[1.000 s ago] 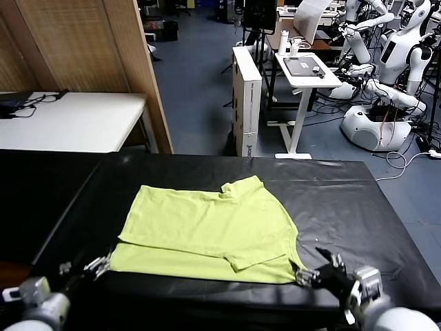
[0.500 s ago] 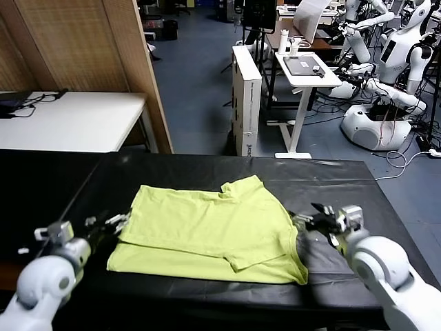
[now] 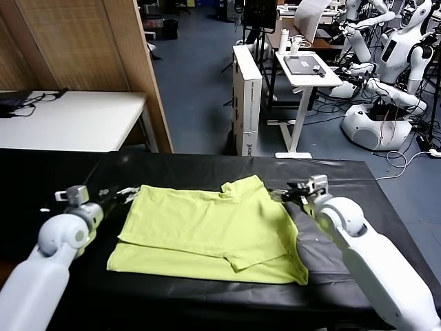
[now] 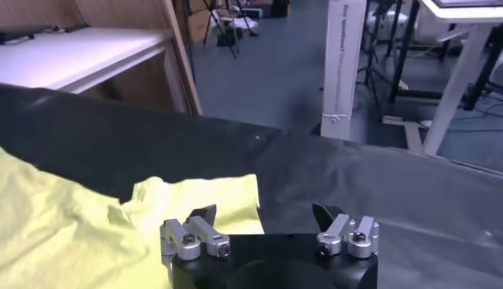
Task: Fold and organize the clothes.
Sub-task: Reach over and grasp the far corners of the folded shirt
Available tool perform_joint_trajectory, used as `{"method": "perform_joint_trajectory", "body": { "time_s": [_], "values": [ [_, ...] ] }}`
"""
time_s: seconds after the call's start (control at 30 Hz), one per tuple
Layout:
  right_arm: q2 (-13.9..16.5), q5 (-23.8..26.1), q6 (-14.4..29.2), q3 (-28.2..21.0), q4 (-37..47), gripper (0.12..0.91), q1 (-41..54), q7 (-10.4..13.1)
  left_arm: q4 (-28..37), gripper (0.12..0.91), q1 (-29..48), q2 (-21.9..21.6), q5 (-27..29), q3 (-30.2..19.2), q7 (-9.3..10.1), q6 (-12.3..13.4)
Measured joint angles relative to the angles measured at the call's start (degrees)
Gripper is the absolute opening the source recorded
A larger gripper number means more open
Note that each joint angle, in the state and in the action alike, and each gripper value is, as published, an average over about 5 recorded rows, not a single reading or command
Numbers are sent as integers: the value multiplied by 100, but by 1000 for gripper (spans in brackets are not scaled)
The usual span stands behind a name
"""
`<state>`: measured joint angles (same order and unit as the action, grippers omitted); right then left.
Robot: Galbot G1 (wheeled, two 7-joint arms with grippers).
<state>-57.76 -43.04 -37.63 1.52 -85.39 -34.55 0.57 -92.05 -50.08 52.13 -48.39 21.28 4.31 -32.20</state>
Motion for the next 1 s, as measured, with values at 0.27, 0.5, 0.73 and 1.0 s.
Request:
{"method": "perform_joint_trajectory", "body": {
  "time_s": [0.27,0.5,0.73,1.0],
  "values": [
    [-118,67,58,-143,348,907,96,-93,584,907,422,172,342,-290,-264,232],
    [-199,74,59,-230,455,907,171,-93,917,907,490,298,373,-347,-288,240],
    [-207,74,31,-280,473,906,188,-88,1002,907,487,319,393,-398,-350,185],
    [-210,74,45,-280,472,805,189,-104,1018,907,490,372,411,-469,-355,152]
  ]
}}
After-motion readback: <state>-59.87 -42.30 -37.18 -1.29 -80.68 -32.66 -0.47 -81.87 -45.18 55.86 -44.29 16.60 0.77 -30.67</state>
